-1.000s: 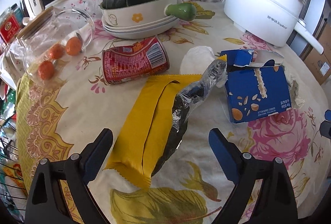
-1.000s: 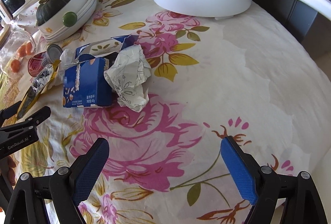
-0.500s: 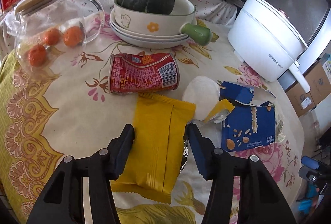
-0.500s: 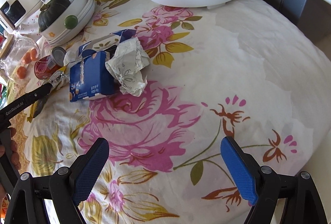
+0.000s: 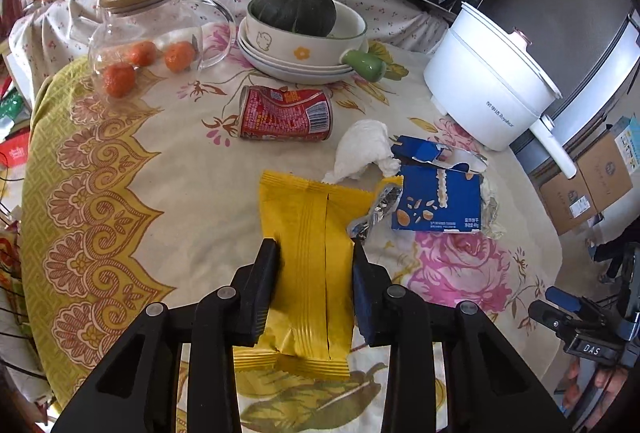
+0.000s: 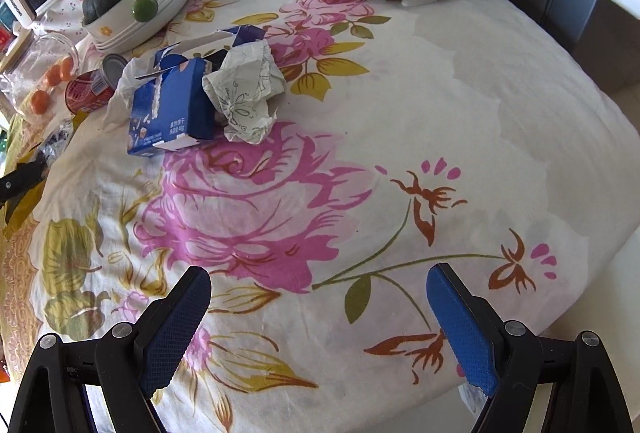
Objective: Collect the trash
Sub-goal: 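Grasp the crumpled white paper with right while left holds the yellow bag, then carry the paper to the white bin and open right while left carries the yellow bag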
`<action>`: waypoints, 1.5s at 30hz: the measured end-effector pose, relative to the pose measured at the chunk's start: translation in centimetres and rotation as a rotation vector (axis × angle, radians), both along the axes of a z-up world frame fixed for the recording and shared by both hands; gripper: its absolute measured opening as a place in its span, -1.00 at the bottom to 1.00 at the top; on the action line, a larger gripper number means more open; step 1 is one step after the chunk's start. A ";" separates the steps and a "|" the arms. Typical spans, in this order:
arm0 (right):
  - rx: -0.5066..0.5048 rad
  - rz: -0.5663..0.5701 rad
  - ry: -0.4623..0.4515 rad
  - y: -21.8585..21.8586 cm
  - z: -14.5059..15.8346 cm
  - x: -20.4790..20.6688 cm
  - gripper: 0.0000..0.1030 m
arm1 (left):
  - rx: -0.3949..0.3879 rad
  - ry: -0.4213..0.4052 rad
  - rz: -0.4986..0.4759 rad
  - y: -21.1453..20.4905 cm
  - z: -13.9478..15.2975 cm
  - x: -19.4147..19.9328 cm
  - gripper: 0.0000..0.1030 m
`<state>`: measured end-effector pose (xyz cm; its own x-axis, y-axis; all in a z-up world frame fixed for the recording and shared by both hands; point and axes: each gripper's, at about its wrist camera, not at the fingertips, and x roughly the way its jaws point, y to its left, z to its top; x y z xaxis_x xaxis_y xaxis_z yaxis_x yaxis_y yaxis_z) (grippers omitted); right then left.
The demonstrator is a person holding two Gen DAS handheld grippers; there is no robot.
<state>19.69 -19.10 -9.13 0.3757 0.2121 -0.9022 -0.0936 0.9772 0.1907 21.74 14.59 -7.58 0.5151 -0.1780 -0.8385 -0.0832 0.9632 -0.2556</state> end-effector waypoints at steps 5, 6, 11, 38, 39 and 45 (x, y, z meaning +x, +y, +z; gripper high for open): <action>0.037 -0.017 -0.020 0.0 0.7 2.2 0.77 | 0.012 0.016 -0.020 -0.1 0.8 -1.3 -0.29; 0.036 -0.014 -0.029 0.2 0.8 2.8 0.77 | 0.003 0.022 -0.019 0.2 0.8 -1.4 -0.29; 0.082 -0.004 -0.061 1.2 0.6 6.2 0.76 | -0.047 0.037 0.005 1.6 0.7 -1.5 -0.29; 0.003 0.201 -0.052 4.6 0.2 5.3 -0.35 | -0.054 0.013 -0.047 -1.2 1.6 -1.2 -0.29; 0.003 0.201 -0.051 4.1 0.6 4.6 -0.35 | -0.057 0.014 -0.048 -1.4 1.6 -1.4 -0.29; 0.030 0.179 -0.066 1.3 2.5 1.2 -0.35 | -0.114 0.016 -0.035 -1.8 1.8 -3.0 -0.29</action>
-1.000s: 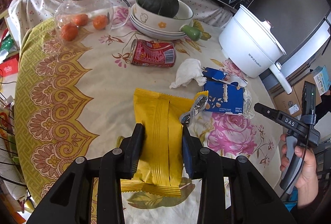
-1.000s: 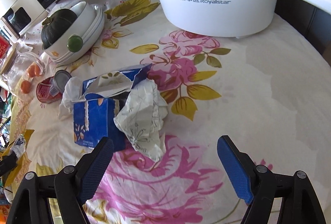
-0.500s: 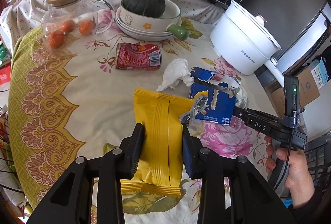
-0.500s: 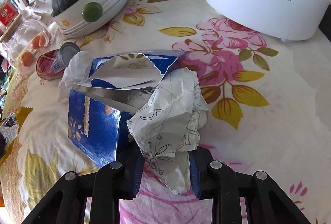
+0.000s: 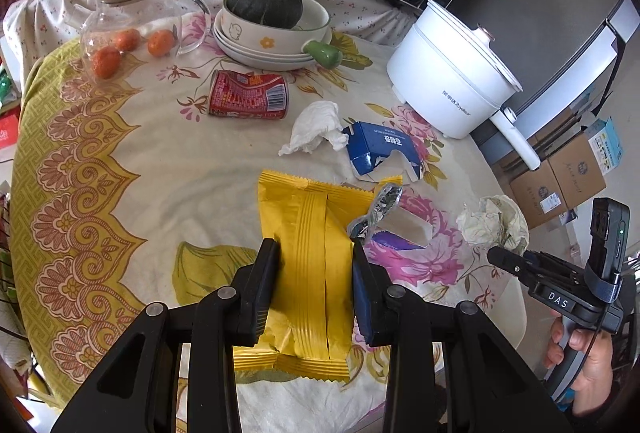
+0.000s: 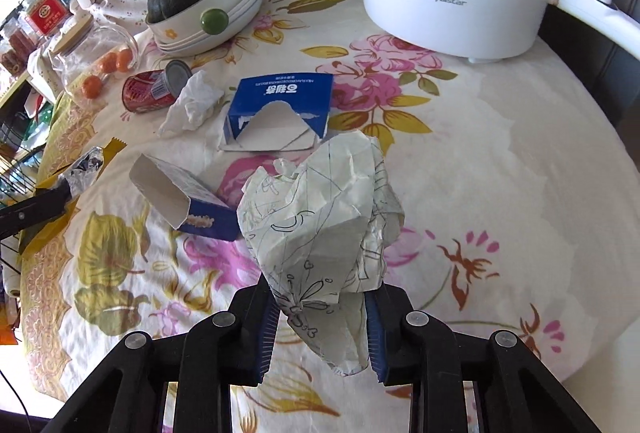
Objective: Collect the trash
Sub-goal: 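Carry the paper to the white bin and open right while left carries the yellow bag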
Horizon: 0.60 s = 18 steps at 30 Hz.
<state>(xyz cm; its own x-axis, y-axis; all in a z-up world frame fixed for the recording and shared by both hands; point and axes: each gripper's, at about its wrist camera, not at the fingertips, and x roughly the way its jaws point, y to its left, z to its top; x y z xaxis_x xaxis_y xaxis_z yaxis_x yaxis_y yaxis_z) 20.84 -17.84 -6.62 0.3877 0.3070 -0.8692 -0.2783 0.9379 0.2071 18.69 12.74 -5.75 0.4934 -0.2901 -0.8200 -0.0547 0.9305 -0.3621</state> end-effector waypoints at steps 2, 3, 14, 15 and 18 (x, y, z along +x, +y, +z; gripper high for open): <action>0.013 -0.019 0.004 -1.0 0.3 -1.0 -0.35 | -0.025 -0.004 0.003 -0.3 0.2 -0.7 -0.29; 0.026 -0.027 0.003 -1.5 0.4 -1.5 -0.35 | -0.034 -0.006 0.001 -0.6 0.3 -1.0 -0.29; 0.036 -0.067 0.008 -4.7 1.3 -5.5 -0.35 | -0.010 -0.057 -0.120 -6.4 1.6 -2.3 -0.29; 0.034 -0.069 0.002 -5.2 1.4 -5.9 -0.35 | -0.004 -0.061 -0.134 -7.1 1.6 -2.3 -0.29; 0.031 -0.084 -0.005 -6.6 1.6 -6.5 -0.35 | 0.011 -0.068 -0.177 -9.1 1.5 -2.4 -0.29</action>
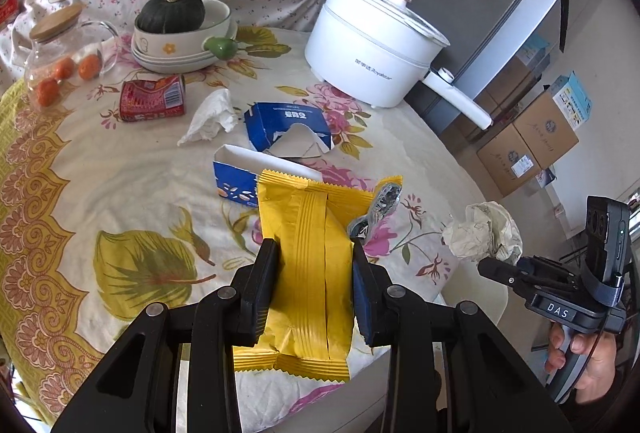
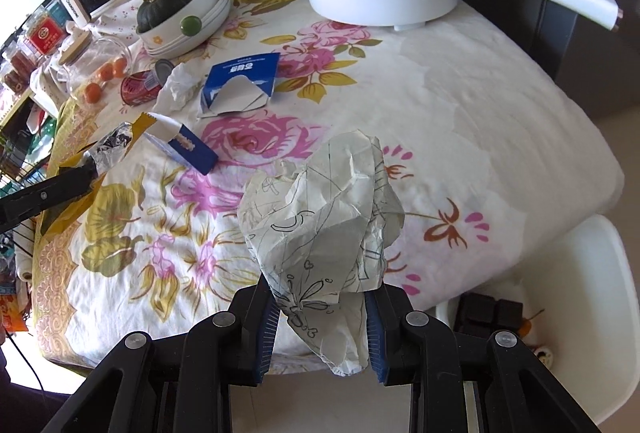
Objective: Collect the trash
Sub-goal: 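Carry the paper to the white bin and open right while left carries the yellow bag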
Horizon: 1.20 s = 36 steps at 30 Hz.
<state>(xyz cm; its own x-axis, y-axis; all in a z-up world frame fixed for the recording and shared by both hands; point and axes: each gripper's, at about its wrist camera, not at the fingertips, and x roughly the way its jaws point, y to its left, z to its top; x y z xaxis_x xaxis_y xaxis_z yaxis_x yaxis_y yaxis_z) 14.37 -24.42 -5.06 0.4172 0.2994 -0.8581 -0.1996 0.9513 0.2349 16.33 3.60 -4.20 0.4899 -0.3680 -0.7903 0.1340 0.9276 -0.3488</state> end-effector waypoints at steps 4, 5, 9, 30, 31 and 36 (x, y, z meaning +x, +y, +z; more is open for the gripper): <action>-0.014 -0.037 -0.004 -2.3 0.0 -0.5 -0.35 | 0.025 -0.003 -0.059 -3.1 -0.4 0.0 -0.29; -0.016 -0.048 -0.003 -3.0 0.0 -0.7 -0.35 | 0.030 -0.004 -0.073 -3.9 -0.4 0.0 -0.29; -0.026 -0.098 0.009 -5.8 -0.4 -1.3 -0.35 | 0.046 -0.007 -0.136 -7.4 -0.8 0.1 -0.29; -0.112 -0.298 0.139 -19.5 -5.5 -6.2 -0.31 | 0.070 -0.017 -0.418 -23.5 -3.6 -1.1 -0.29; -0.114 -0.304 0.146 -19.9 -5.7 -6.3 -0.30 | 0.072 -0.017 -0.429 -24.0 -3.7 -1.3 -0.29; -0.100 -0.325 0.199 -21.4 -6.7 -6.5 0.34 | 0.079 -0.014 -0.473 -26.2 -4.6 -1.8 -0.28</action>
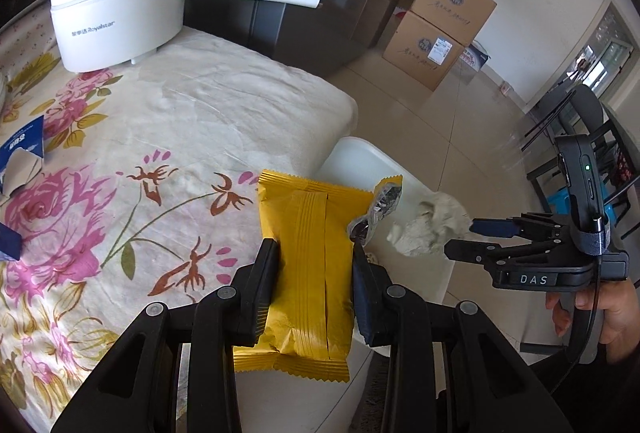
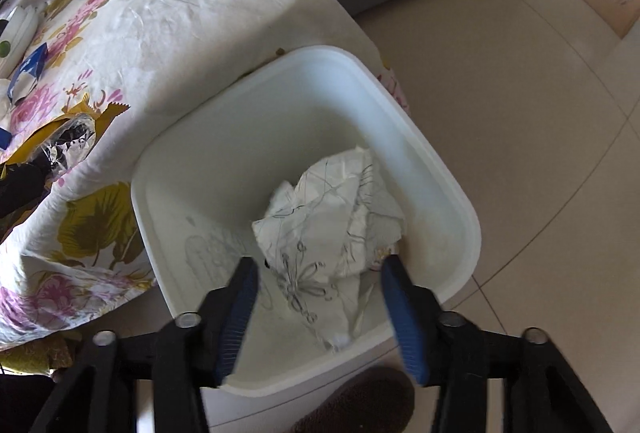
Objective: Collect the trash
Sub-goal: 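Carry the paper to the white bin and open right while left carries the yellow bag, then open the left gripper to drop the yellow snack bag into the bin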
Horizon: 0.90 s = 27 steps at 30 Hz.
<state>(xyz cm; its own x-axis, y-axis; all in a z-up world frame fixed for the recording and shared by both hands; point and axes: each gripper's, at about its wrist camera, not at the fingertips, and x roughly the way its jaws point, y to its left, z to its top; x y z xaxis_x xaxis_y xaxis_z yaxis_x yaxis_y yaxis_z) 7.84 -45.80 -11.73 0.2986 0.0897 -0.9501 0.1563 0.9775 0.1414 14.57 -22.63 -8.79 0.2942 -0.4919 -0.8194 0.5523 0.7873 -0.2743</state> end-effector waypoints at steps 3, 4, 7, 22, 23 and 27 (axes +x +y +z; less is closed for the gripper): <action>-0.009 -0.009 0.003 -0.4 0.1 -0.2 0.41 | 0.006 0.003 -0.017 -1.1 -0.5 -0.1 -0.28; -0.017 -0.007 0.002 -0.5 0.1 -0.3 0.42 | 0.008 0.004 -0.022 -1.4 -0.7 -0.1 -0.28; -0.032 -0.008 0.004 -0.7 0.2 -0.4 0.43 | 0.008 0.010 -0.036 -2.3 -1.1 -0.1 -0.28; -0.047 -0.050 0.006 -2.2 0.5 -1.0 0.47 | 0.077 -0.088 -0.014 -3.9 -1.1 0.4 0.70; -0.047 -0.051 0.007 -2.3 0.5 -1.0 0.47 | 0.079 -0.083 -0.010 -3.7 -1.1 0.5 0.71; -0.045 -0.050 0.001 -1.9 0.7 -0.9 0.47 | 0.100 -0.087 0.006 -2.5 -1.1 0.6 0.71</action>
<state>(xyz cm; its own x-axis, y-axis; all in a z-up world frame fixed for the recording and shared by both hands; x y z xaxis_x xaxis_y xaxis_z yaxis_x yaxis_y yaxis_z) 6.95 -47.74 -10.99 0.3005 0.0321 -0.9532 0.2054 0.9738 0.0976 15.14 -25.14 -9.88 0.3693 -0.4070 -0.8354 0.5658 0.8116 -0.1453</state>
